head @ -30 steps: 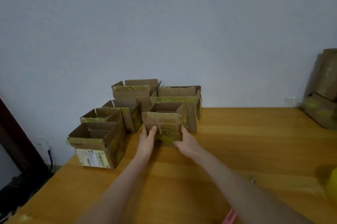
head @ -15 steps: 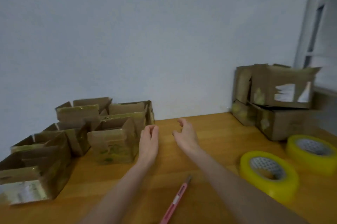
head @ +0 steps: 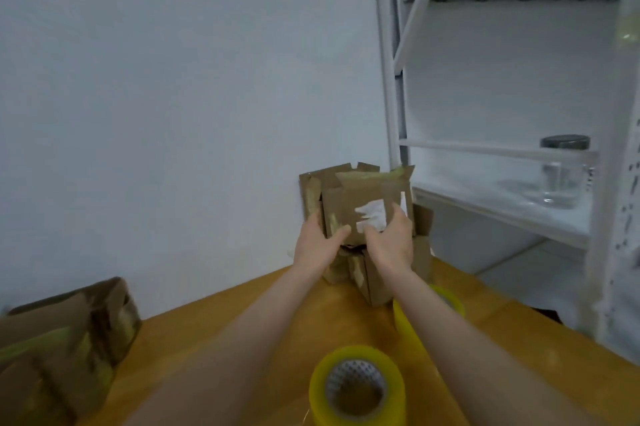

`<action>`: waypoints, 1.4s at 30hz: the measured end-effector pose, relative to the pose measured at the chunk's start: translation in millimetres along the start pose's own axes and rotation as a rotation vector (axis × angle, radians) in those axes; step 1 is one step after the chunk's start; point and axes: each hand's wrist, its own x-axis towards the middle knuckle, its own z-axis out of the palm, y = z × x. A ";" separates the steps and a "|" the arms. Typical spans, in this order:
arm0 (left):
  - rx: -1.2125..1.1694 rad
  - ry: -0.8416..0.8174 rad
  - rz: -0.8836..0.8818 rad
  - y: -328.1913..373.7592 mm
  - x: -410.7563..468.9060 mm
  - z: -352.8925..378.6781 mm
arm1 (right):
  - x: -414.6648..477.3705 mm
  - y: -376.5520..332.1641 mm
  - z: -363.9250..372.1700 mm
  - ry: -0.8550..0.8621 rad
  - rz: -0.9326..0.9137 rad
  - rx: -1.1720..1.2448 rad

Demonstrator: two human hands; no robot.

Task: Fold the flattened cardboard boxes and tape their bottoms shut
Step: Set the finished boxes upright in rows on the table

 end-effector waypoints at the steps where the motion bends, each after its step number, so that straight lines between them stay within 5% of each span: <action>1: -0.012 0.002 0.002 1.6 10.2 7.7 | 13.8 4.3 -1.1 0.004 0.035 0.012; 8: 0.058 0.103 -0.045 -3.6 58.4 48.3 | 89.5 21.1 0.6 0.049 0.093 0.073; 34: 0.153 -0.051 0.039 -29.1 77.5 48.5 | 126.1 52.7 1.4 -0.021 0.207 0.164; 37: 0.057 -0.093 0.016 -37.5 75.6 39.9 | 121.3 52.7 6.7 -0.051 0.209 0.143; 42: -0.209 0.124 0.026 -17.4 52.8 22.9 | 92.4 24.9 5.9 0.069 0.134 0.243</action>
